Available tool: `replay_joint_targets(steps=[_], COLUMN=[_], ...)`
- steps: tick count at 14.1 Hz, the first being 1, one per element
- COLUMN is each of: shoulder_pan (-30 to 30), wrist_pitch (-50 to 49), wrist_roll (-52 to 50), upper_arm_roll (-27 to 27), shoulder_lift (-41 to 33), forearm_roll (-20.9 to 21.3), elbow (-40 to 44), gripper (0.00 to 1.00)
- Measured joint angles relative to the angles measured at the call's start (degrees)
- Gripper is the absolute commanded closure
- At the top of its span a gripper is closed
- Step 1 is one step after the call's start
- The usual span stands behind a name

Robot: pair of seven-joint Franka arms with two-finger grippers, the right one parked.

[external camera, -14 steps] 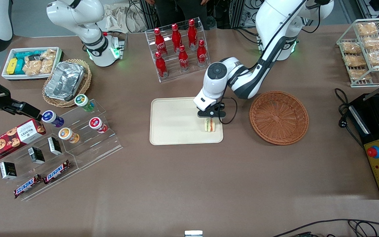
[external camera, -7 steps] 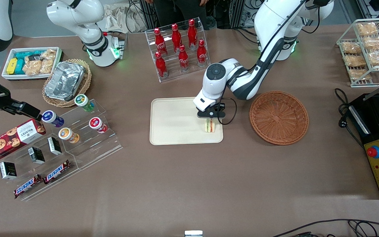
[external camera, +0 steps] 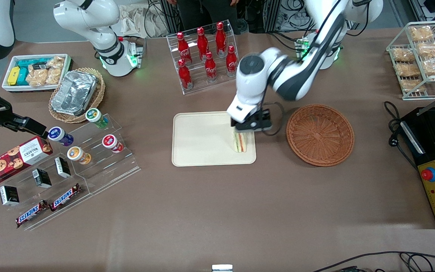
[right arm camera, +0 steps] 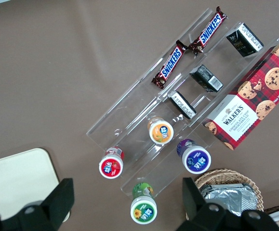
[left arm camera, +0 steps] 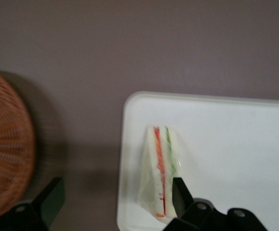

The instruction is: Place sandwich from basket to tray

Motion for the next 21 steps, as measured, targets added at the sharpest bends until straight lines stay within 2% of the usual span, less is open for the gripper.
replay_joint_targets(steps=[3, 6, 12, 17, 21], shoulder_pan=[5.6, 12.0, 22.5, 23.6, 23.5], wrist_pitch=[-5.0, -9.1, -18.5, -20.8, -25.1], wrist_roll=[6.8, 16.9, 34.5, 44.7, 46.6], upper_arm_roll=[0.2, 0.5, 1.6, 7.7, 8.4], shoulder_lift=[-8.3, -12.6, -18.9, -23.2, -22.8], forearm_roll=[-3.7, -8.7, -10.5, -15.6, -16.7], elbow=[-0.4, -0.4, -0.4, 0.8, 5.2], gripper=[0.01, 0.01, 0.01, 0.01, 0.01])
